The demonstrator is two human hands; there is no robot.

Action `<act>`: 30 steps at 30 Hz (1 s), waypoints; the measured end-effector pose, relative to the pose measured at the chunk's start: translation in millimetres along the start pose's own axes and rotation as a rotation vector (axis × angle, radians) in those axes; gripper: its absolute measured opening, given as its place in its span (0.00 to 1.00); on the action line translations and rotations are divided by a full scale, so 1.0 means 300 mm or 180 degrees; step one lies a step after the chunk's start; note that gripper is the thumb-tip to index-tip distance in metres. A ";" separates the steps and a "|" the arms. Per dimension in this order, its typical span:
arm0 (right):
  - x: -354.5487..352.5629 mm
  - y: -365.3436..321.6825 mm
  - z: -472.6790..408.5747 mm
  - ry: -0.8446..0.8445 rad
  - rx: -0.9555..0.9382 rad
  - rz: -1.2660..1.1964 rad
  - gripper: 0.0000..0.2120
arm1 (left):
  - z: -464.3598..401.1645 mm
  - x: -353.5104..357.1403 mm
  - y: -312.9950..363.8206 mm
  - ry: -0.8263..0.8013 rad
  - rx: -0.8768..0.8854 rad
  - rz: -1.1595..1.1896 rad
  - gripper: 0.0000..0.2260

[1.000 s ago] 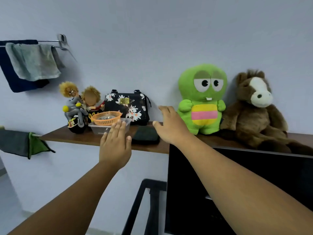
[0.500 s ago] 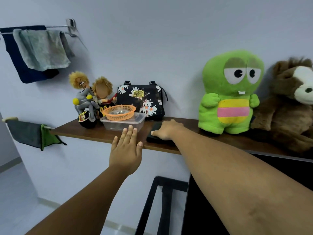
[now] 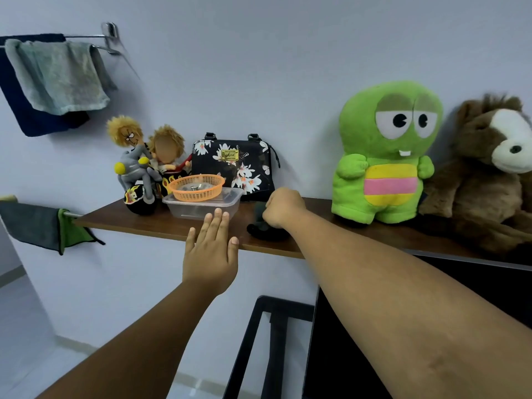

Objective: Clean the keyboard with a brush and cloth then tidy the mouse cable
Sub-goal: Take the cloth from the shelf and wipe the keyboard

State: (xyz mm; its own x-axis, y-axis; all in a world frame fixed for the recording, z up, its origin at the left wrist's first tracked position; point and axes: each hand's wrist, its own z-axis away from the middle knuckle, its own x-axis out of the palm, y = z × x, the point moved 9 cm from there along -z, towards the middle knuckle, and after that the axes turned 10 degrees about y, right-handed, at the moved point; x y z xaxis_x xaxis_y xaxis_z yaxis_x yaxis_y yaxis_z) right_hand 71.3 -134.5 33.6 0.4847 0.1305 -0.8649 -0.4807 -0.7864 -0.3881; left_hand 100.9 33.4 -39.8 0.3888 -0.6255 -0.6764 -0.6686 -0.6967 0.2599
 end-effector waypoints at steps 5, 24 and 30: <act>-0.152 0.003 0.026 0.0708 -0.0124 -0.0752 0.14 | 0.000 -0.051 0.062 0.0268 0.0004 0.0245 0.28; -0.511 0.644 0.811 0.2198 -0.0680 -0.1886 0.14 | 0.519 -0.106 0.610 0.0103 0.0602 0.0933 0.26; -0.313 0.897 1.033 0.1740 -0.0184 -0.2053 0.16 | 0.785 0.013 0.657 -0.0336 0.0318 0.1139 0.25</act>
State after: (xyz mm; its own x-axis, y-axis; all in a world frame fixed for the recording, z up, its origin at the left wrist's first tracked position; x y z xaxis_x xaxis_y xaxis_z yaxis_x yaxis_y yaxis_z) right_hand -329.9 -171.2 -88.3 0.9435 0.2655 -0.1984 0.0421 -0.6896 -0.7229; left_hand -178.4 -23.7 -153.6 0.0557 -0.7797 -0.6237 -0.8107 -0.3999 0.4275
